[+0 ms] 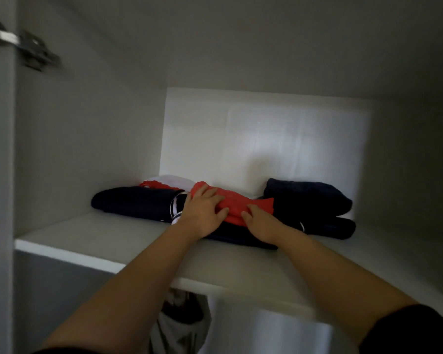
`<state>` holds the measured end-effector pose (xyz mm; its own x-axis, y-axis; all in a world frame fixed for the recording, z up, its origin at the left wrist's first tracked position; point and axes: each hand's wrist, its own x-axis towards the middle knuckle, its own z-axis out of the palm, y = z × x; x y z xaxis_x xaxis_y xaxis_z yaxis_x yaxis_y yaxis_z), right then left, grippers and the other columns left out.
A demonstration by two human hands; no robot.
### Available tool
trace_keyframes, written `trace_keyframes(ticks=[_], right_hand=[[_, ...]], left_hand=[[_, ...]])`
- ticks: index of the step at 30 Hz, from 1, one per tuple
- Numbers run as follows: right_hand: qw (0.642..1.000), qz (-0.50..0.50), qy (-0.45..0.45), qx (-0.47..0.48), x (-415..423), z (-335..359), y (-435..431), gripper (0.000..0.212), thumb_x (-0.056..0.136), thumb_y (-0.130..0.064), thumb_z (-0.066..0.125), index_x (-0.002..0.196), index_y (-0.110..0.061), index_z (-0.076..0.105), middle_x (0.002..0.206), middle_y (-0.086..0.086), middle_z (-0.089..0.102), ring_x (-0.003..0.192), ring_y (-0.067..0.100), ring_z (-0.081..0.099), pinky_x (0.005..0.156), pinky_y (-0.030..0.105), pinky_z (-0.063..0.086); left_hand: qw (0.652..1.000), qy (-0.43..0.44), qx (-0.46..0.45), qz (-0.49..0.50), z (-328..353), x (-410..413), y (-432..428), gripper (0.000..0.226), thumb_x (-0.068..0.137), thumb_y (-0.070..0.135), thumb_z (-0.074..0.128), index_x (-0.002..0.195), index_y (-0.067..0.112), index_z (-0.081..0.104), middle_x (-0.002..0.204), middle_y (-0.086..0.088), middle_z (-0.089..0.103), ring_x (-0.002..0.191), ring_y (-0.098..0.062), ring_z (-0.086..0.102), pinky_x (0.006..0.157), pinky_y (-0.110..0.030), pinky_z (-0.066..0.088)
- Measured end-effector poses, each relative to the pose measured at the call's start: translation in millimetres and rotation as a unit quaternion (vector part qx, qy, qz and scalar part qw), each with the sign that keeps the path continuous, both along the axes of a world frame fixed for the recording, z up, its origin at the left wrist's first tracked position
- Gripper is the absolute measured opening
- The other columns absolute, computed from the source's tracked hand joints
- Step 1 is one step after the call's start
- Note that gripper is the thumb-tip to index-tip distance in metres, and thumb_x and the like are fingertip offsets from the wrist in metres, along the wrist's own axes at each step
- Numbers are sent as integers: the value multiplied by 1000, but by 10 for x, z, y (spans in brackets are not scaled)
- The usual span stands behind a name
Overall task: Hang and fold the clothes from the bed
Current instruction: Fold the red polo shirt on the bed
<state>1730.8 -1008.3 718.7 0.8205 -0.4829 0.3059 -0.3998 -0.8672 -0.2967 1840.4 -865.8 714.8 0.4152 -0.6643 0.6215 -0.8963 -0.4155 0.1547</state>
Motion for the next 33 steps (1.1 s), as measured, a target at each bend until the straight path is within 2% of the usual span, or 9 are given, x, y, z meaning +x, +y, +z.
trace_keyframes(ticks=[3, 9, 15, 19, 25, 28, 30, 31, 33], right_hand=[[997, -29, -59, -41, -628, 8, 368, 38, 101, -31, 38, 129, -7, 46, 132, 16, 52, 118, 32, 50, 101, 40, 39], [963, -155, -176, -131, -2159, -29, 1158, 31, 96, -19, 44, 121, -5, 53, 121, 15, 56, 112, 31, 50, 91, 36, 41], [919, -298, -192, -171, -3936, -153, 2106, 36, 89, -16, 52, 122, -3, 53, 124, 16, 54, 117, 32, 46, 96, 35, 36], [894, -343, -188, -219, -4956, -218, 2690, 40, 84, -5, 53, 124, -2, 55, 136, 16, 47, 126, 32, 39, 102, 32, 31], [847, -321, -298, -301, -5766, -359, 3219, 59, 72, 11, 50, 131, 2, 45, 143, 22, 35, 132, 30, 29, 109, 25, 20], [849, -317, -390, -162, -5907, -421, 3251, 71, 77, 7, 46, 144, -9, 29, 146, 10, 35, 131, 17, 35, 103, 8, 23], [853, -310, -420, -1, -5961, -460, 3268, 70, 83, 4, 42, 147, -17, 25, 119, -1, 53, 101, 8, 56, 79, 1, 38], [851, -306, -425, 44, -5984, -493, 3265, 64, 85, 3, 40, 145, -17, 31, 107, -3, 58, 92, 9, 59, 73, 6, 43], [855, -290, -426, 61, -6044, -558, 3260, 46, 89, -1, 41, 131, -16, 48, 103, 0, 66, 96, 19, 63, 82, 26, 52]], left_hand=[[997, 22, -17, -70, -35, -419, 153, 46, 93, 35, 55, 134, 15, 52, 146, -4, 43, 143, -22, 22, 117, -39, 17], [966, 38, -67, -247, -145, -1664, 492, 42, 88, 17, 62, 129, 8, 57, 133, -10, 54, 132, -28, 38, 110, -30, 24], [928, 70, -54, -362, -485, -3094, 841, 41, 87, 19, 62, 127, 10, 58, 129, -8, 56, 125, -24, 44, 102, -27, 31], [909, 97, 26, -405, -661, -3978, 1021, 48, 91, 25, 58, 137, 16, 48, 140, -6, 46, 133, -20, 36, 107, -28, 30], [881, 149, 60, -445, -816, -4834, 1339, 55, 91, 24, 57, 144, 20, 39, 149, -2, 38, 137, -18, 35, 107, -25, 28], [872, 192, 55, -448, -882, -5051, 1451, 53, 91, 22, 58, 141, 18, 41, 146, -1, 42, 133, -17, 40, 104, -22, 29], [860, 236, 51, -449, -942, -5168, 1524, 53, 91, 21, 60, 140, 16, 43, 142, -3, 47, 130, -15, 44, 103, -22, 32], [853, 259, 53, -450, -981, -5227, 1569, 54, 90, 21, 63, 140, 15, 42, 141, -4, 48, 128, -14, 45, 102, -22, 33], [833, 309, 70, -454, -1062, -5332, 1670, 63, 87, 23, 68, 142, 15, 39, 141, -3, 47, 126, -13, 45, 101, -23, 36]])
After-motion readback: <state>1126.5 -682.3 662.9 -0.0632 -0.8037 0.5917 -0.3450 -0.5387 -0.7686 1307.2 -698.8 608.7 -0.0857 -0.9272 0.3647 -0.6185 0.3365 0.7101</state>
